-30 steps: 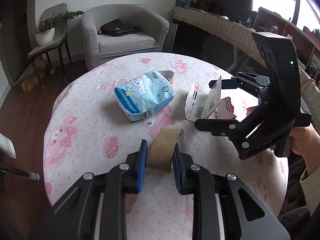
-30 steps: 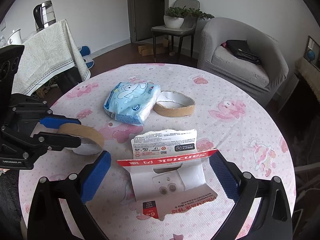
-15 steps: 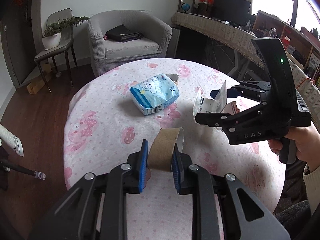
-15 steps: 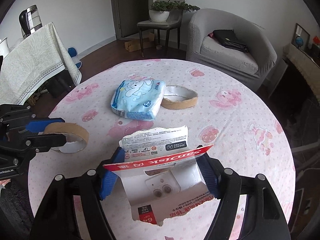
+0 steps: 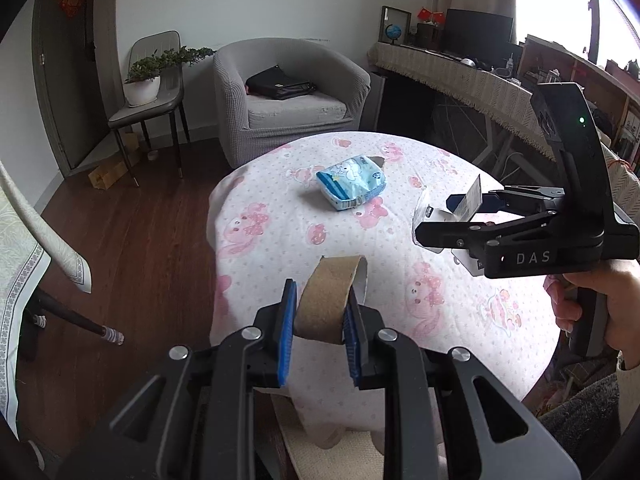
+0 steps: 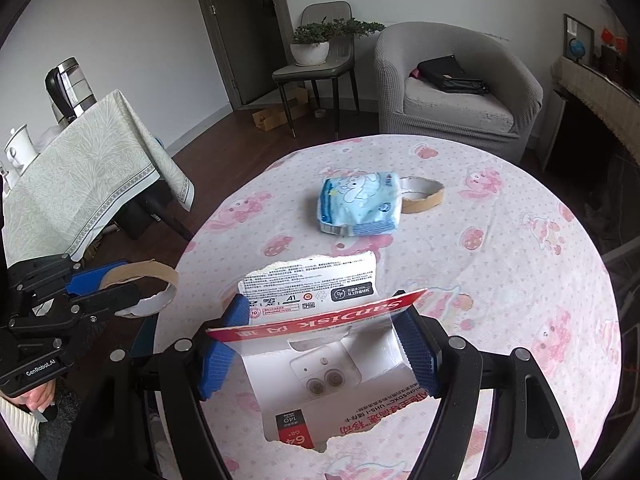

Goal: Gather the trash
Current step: 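Carry the tape roll and SanDisk card over the teal bin with both tools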

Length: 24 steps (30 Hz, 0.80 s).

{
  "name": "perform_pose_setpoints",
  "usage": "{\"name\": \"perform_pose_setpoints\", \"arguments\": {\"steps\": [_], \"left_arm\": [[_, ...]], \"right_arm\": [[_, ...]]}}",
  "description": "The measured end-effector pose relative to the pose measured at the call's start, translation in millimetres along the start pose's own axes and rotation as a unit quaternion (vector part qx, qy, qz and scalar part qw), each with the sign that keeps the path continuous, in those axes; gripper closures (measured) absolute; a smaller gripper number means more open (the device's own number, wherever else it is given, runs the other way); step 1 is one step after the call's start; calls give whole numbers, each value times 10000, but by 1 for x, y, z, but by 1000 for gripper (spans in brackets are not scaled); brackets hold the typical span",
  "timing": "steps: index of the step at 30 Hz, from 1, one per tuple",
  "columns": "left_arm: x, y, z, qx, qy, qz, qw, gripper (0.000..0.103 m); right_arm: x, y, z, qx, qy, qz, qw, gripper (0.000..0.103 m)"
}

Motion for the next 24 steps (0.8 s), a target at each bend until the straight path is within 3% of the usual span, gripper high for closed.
{"name": "perform_pose_setpoints", "arguments": {"steps": [10, 15, 24], "left_arm": [[9, 35, -77, 358, -403, -120, 9985, 79], [22, 59, -120, 750, -615, -220, 9950, 79], [34, 112, -166, 1241, -834, -559, 9872, 79]], "right_arm": [[-20, -28, -65, 106, -354, 132, 9992, 29], [-38, -34, -107, 364, -588, 0, 9976, 29], [-65, -34, -177, 810, -911, -234, 9923, 29]]}}
Point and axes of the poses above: each gripper's, at about its wrist camera, not at the fingertips, and x roughly against the way its jaws point, z to its right, y to its underside, the point moved 1 cm from there along -x, roughly the way its jaws point, and after that the axes turned 2 degrees about -x, right-handed, at the moved point
